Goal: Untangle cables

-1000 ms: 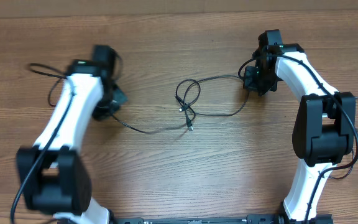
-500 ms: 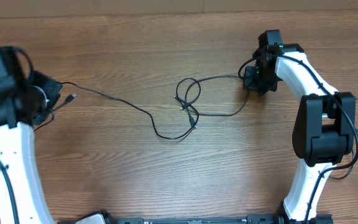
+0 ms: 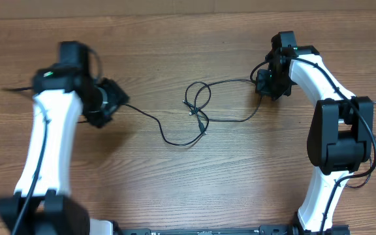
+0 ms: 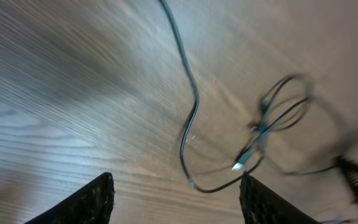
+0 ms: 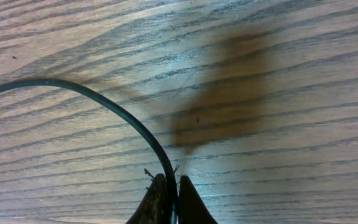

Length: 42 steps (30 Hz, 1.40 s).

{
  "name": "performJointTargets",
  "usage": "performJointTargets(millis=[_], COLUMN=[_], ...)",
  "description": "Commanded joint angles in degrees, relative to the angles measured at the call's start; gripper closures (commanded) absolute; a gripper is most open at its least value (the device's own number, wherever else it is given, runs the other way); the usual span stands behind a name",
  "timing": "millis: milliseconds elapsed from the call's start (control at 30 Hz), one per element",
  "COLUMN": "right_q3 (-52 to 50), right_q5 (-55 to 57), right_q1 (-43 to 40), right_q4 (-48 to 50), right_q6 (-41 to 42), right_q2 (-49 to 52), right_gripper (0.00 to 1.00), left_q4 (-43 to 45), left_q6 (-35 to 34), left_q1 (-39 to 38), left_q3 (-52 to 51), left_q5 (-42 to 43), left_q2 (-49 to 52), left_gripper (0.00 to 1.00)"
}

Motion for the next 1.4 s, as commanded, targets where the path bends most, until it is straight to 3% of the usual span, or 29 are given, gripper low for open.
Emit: performJointTargets(millis=[0, 233, 533, 700, 733, 800, 867, 1067, 1367], right_q3=[-0.3, -0.3, -0.3, -0.3, -0.3, -0.3, -0.3, -0.3, -0.3], right_q5=[-0.3, -0.3, -0.3, -0.3, -0.3, -0.3, -0.3, -0.3, -0.3], right_q1=[-0.5, -0.5, -0.5, -0.5, -0.5, -0.5, -0.5, -0.5, -0.5], right_q4=[0.2, 0.2, 0.2, 0.2, 0.2, 0.2, 0.2, 0.2, 0.5], right_q6=[0.6, 0.6, 0.6, 0.6, 0.6, 0.6, 0.6, 0.6, 0.6], right_q2=[-1.7, -1.7, -1.7, -1.7, -1.7, -1.7, -1.7, -1.7, -1.7], right_gripper=[0.95, 0.95, 0.95, 0.95, 0.95, 0.95, 0.95, 0.95, 0.95], left_q4=[0.4, 1.7, 6.8, 6.9, 6.7, 6.4, 5.9, 5.8, 0.7], left_q6=[0.6, -2.7, -2.6, -2.0, -2.0, -1.3, -0.5, -1.2, -5.2], left_q1=[-6.1, -15.0, -19.2, -18.7, -18.5, -18.2, -17.7, -16.4, -12.8], left_q3=[-0.8, -0.8, -0.8, -0.7, -0.7, -0.7, -0.5, -0.5, -0.5], left_q5=[0.6, 2.5, 11.2, 11.1, 11.0, 11.2, 11.3, 5.4, -21.6], left_q2=[7.5, 21.3, 33.5, 34.2, 34.2, 34.2, 34.1, 27.7, -0.1], left_gripper=[0.33, 0.23, 0.37, 0.62, 0.69, 0.96, 0.96, 0.96, 0.96])
